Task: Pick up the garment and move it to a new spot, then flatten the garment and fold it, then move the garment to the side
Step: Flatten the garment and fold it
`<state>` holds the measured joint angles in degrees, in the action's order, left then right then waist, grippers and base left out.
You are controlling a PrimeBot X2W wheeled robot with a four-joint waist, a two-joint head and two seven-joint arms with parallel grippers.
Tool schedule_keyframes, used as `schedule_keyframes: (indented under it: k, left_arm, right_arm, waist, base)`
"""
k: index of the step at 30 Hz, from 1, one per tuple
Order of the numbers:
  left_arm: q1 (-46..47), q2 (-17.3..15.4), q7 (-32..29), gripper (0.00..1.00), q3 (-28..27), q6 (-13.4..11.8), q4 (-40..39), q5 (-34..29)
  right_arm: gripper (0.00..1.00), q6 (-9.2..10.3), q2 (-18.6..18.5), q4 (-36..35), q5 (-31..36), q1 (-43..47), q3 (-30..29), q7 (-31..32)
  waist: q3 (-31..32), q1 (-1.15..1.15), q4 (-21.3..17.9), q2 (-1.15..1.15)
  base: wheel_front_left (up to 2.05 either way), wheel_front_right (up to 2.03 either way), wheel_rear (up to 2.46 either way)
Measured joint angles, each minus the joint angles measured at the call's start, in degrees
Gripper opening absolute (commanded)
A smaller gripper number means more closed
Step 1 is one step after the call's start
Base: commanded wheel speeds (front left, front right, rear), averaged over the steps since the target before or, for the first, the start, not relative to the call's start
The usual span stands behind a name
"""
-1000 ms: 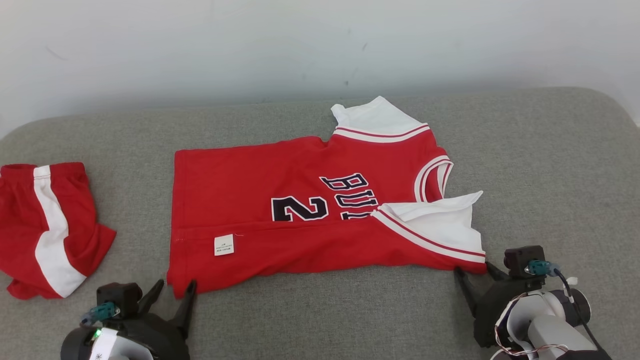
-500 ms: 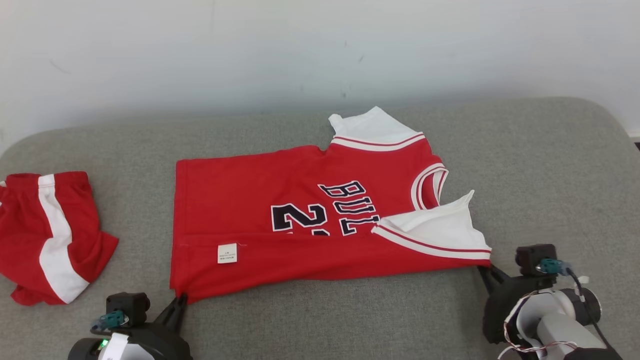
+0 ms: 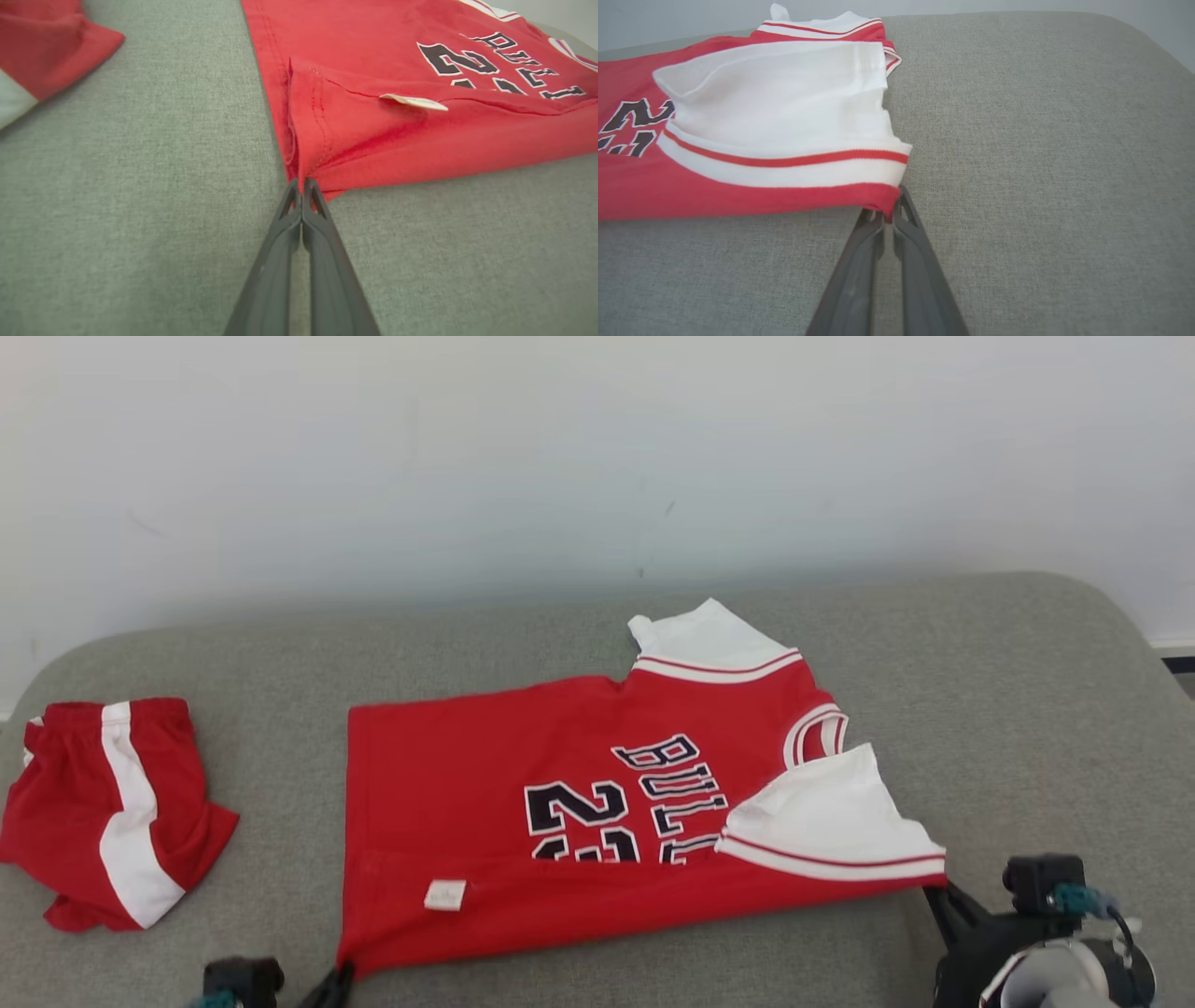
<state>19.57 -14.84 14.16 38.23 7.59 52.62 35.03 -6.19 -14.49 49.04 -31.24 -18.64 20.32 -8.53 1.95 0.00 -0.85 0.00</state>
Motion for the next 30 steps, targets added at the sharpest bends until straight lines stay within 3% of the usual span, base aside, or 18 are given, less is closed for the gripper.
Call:
schedule_keyframes:
  k: [20, 30]
  left_arm:
    - [-9.51, -1.69, 0.03, 0.00, 1.81, -0.55, -5.06, 0.73]
    - [-11.06, -1.67, -0.86, 0.00, 1.98, -0.57, -5.61, 1.26]
  right_arm:
    - [0.00, -0.36, -1.16, -6.86, -4.05, 15.81, -1.37, -1.36]
    - [0.00, 0.42, -1.03, -8.22, -4.04, 17.30, -0.56, 1.57]
  waist:
    - [3.71, 0.00, -0.28, 0.00]
    - [3.41, 0.00, -0.23, 0.00]
  base:
    - [0.00, 0.00, 0.00]
    - [0.00, 0.00, 0.00]
